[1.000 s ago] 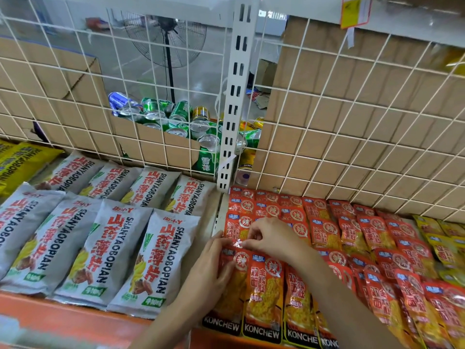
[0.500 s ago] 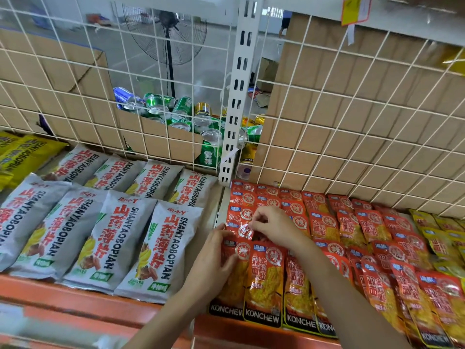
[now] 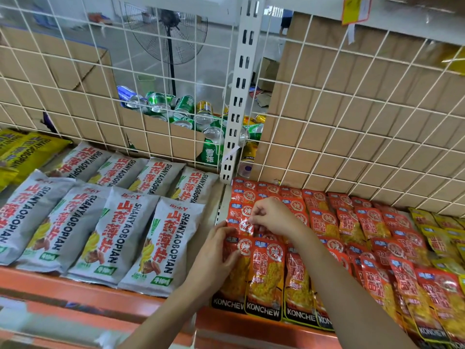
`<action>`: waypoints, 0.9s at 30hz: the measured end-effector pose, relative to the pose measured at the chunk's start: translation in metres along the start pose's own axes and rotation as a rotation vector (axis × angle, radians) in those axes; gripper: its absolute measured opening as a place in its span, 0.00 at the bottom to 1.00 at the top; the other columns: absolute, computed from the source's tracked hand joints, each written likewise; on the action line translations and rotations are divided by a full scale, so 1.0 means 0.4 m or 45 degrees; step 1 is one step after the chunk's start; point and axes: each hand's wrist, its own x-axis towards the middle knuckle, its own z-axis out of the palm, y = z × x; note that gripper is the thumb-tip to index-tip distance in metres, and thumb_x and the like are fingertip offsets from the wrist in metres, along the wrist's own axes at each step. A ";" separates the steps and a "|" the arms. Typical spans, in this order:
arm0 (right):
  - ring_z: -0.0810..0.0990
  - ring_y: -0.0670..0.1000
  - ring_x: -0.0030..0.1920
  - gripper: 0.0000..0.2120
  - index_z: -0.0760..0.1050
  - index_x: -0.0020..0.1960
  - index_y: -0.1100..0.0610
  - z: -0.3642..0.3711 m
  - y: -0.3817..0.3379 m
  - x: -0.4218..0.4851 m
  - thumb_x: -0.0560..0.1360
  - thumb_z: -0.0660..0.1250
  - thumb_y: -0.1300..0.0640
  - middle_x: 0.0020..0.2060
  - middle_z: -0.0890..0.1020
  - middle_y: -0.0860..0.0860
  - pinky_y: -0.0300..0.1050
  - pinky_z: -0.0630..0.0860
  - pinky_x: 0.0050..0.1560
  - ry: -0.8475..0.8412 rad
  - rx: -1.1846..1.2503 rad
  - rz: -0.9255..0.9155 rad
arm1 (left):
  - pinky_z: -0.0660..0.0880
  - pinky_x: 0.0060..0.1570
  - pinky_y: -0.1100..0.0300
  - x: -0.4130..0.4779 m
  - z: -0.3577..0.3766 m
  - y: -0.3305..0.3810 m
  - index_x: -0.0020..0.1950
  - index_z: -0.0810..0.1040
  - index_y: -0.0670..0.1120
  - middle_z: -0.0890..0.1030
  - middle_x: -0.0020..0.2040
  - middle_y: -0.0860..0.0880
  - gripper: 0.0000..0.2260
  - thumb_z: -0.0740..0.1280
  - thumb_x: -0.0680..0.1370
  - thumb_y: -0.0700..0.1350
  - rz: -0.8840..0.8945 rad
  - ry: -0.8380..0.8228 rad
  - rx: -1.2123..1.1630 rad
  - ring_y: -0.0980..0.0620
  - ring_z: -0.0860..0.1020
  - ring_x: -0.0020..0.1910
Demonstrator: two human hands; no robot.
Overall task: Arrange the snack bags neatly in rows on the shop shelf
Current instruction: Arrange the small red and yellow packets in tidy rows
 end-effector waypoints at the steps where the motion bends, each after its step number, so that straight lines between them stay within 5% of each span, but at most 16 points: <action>1: 0.79 0.45 0.33 0.03 0.77 0.41 0.55 0.000 0.001 0.000 0.74 0.68 0.59 0.35 0.82 0.51 0.40 0.77 0.36 0.003 0.013 0.005 | 0.56 0.59 0.76 0.000 0.000 0.000 0.67 0.67 0.47 0.63 0.71 0.53 0.20 0.67 0.76 0.46 0.003 0.003 -0.005 0.65 0.62 0.63; 12: 0.81 0.47 0.35 0.04 0.76 0.40 0.55 0.004 0.009 -0.009 0.73 0.69 0.59 0.35 0.82 0.51 0.39 0.79 0.38 0.058 0.086 -0.008 | 0.65 0.51 0.80 -0.007 -0.004 -0.001 0.67 0.64 0.48 0.71 0.60 0.56 0.24 0.69 0.74 0.43 -0.105 0.045 -0.162 0.61 0.71 0.59; 21: 0.79 0.44 0.33 0.01 0.77 0.43 0.57 0.006 0.005 -0.018 0.73 0.69 0.60 0.35 0.82 0.50 0.38 0.77 0.38 0.091 0.133 0.032 | 0.61 0.47 0.85 -0.009 -0.011 0.002 0.63 0.67 0.48 0.68 0.59 0.60 0.19 0.68 0.75 0.42 -0.083 0.040 -0.076 0.65 0.67 0.56; 24: 0.78 0.45 0.35 0.02 0.76 0.44 0.54 0.009 0.000 -0.029 0.73 0.69 0.56 0.35 0.79 0.48 0.39 0.75 0.38 0.206 0.092 0.017 | 0.58 0.51 0.86 -0.009 -0.018 0.000 0.66 0.66 0.47 0.68 0.66 0.56 0.21 0.68 0.75 0.44 -0.043 -0.017 -0.017 0.66 0.64 0.59; 27: 0.76 0.46 0.41 0.04 0.75 0.43 0.51 0.008 -0.007 -0.058 0.73 0.68 0.52 0.40 0.78 0.47 0.38 0.70 0.37 0.385 -0.001 -0.012 | 0.54 0.62 0.76 -0.018 -0.026 0.002 0.73 0.59 0.47 0.58 0.73 0.56 0.29 0.67 0.76 0.46 0.008 -0.150 0.039 0.66 0.59 0.64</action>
